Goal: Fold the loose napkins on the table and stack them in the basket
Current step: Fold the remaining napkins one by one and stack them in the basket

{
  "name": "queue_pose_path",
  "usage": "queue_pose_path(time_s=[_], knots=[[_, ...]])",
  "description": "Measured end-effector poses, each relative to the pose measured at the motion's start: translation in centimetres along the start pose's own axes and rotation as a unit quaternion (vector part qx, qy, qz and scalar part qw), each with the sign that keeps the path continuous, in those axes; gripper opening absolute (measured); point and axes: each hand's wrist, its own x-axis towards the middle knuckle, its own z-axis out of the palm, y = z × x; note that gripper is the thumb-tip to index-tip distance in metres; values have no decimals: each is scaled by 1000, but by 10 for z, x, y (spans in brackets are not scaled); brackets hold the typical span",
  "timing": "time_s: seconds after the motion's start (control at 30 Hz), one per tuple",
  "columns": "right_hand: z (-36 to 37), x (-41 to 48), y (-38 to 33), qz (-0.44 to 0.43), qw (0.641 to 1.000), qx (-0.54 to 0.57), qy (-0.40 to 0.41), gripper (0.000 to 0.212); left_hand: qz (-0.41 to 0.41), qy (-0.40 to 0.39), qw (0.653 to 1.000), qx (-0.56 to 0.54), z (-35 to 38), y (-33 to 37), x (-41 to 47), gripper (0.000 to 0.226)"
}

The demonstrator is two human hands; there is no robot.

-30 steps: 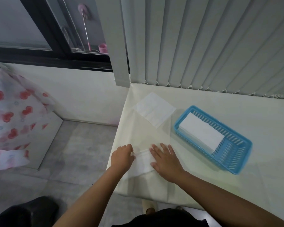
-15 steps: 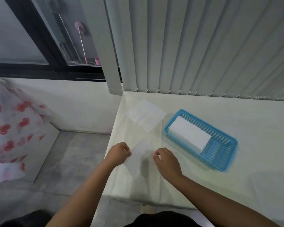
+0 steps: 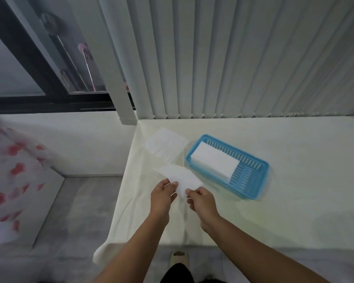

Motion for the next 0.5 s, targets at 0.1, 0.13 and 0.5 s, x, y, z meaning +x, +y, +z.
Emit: queue_pose_path(time_s=[0.1,0.13,0.5], knots=[[-14,2,-6,-70,996,-54,21,6,-40,-38,997,-59,9,3,6,20],[-18,4,-10,-90,993,-73,16,7,-54,-44,994,-84,11,8,11,21],[-64,49,-49,-71,986,11,148,18,75,-110,973,187,46,75,88,11]])
